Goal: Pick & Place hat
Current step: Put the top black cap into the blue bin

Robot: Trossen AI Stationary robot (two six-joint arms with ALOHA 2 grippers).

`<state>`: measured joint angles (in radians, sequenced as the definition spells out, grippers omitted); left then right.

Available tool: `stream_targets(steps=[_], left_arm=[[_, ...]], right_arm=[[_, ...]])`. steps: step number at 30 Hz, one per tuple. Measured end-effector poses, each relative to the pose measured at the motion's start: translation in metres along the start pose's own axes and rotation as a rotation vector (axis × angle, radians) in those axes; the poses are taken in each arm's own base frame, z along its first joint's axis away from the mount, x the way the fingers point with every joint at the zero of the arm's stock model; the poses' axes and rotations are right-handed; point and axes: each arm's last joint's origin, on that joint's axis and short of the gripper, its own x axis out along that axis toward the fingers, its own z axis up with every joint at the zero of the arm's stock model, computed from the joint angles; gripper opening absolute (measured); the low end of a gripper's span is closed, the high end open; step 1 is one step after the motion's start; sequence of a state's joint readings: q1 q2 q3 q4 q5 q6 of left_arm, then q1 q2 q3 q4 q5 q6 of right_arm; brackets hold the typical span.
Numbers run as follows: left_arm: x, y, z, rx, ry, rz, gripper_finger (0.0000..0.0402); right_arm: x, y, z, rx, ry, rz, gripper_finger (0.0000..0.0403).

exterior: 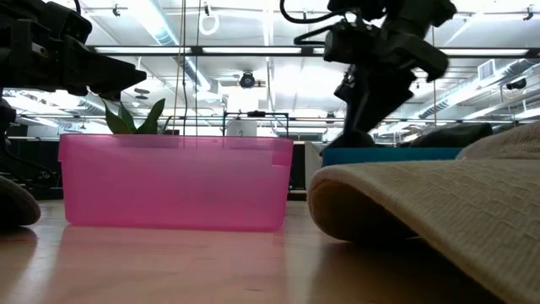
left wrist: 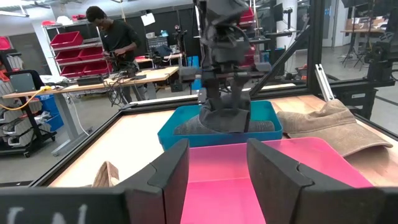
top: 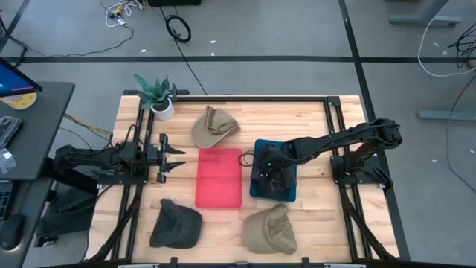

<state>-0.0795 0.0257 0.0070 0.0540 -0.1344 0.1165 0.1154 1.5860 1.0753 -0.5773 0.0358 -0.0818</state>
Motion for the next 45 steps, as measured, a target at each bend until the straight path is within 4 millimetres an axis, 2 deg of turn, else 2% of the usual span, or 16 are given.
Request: stream_targets(steps=[5,12,19,25,33,39,45], left_arm=[[0.000,0.000,0.000,0.000,0.001,-0.001,0.0165],[0.000,0.000,0.000,0.000,0.000,0.000,0.0165],[0.000,0.000,0.000,0.000,0.000,0.000,0.0165],[0.000,0.000,0.000,0.000,0.000,0.000,0.0165],[0.000,0.000,0.000,0.000,0.000,0.000,0.0165],[0.000,0.000,0.000,0.000,0.000,0.000,0.0165],[0.000,0.000,0.000,0.000,0.000,0.000,0.0165]], right_arm=[[0.014,0.010,-0.011,-0.001,-0.039,0.011,0.0132],[0.035,0.014,-0.031,0.013,-0.106,0.010,0.0132],[0.042,0.015,-0.042,0.031,-0.132,0.010,0.0132],[0.033,0.019,-0.026,0.020,-0.182,0.017,0.0132],[0.013,0.021,-0.004,0.029,-0.136,0.028,0.0132],[-0.003,0.021,-0.003,0.103,-0.017,0.033,0.0132],[-0.029,0.024,-0.013,0.235,0.041,0.025,0.0132]])
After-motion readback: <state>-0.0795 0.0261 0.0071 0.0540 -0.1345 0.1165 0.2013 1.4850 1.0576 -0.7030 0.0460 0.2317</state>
